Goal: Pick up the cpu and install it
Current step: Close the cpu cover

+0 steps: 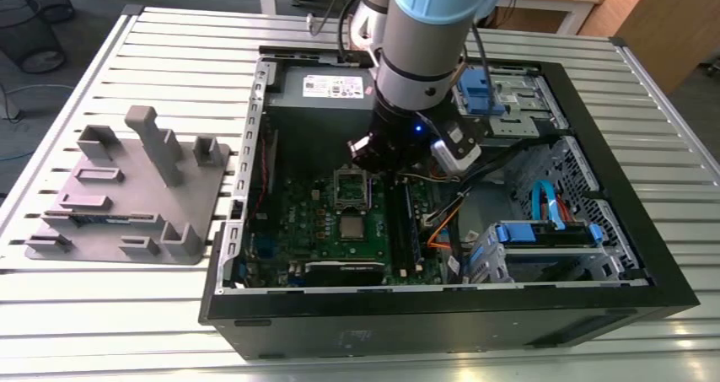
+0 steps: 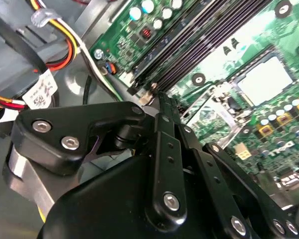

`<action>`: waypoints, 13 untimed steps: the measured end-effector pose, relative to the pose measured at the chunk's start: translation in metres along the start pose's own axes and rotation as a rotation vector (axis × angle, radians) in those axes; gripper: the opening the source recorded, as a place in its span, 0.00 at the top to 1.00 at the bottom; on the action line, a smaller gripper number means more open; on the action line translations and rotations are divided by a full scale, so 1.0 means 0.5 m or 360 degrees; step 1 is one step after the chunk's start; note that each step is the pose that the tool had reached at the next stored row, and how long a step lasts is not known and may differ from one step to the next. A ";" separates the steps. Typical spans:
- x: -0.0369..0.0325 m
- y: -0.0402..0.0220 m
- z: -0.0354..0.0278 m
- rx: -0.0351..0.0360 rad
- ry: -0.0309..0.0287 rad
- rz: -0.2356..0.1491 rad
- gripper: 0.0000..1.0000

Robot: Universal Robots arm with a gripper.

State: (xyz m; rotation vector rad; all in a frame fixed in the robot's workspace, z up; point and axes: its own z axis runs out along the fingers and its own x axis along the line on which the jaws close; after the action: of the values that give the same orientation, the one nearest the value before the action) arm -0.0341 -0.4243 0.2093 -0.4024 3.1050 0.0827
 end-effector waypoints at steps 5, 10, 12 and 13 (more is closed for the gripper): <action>0.001 0.002 0.006 0.0000 0.00003 -0.0001 0.89; 0.002 0.003 0.007 0.0000 0.00003 -0.0004 0.89; 0.003 0.003 0.007 -0.0001 0.00007 -0.0021 0.89; 0.003 0.003 0.007 -0.0001 0.00009 -0.0032 0.89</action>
State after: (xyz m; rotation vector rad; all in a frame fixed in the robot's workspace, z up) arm -0.0360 -0.4231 0.2059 -0.4340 3.1009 0.0836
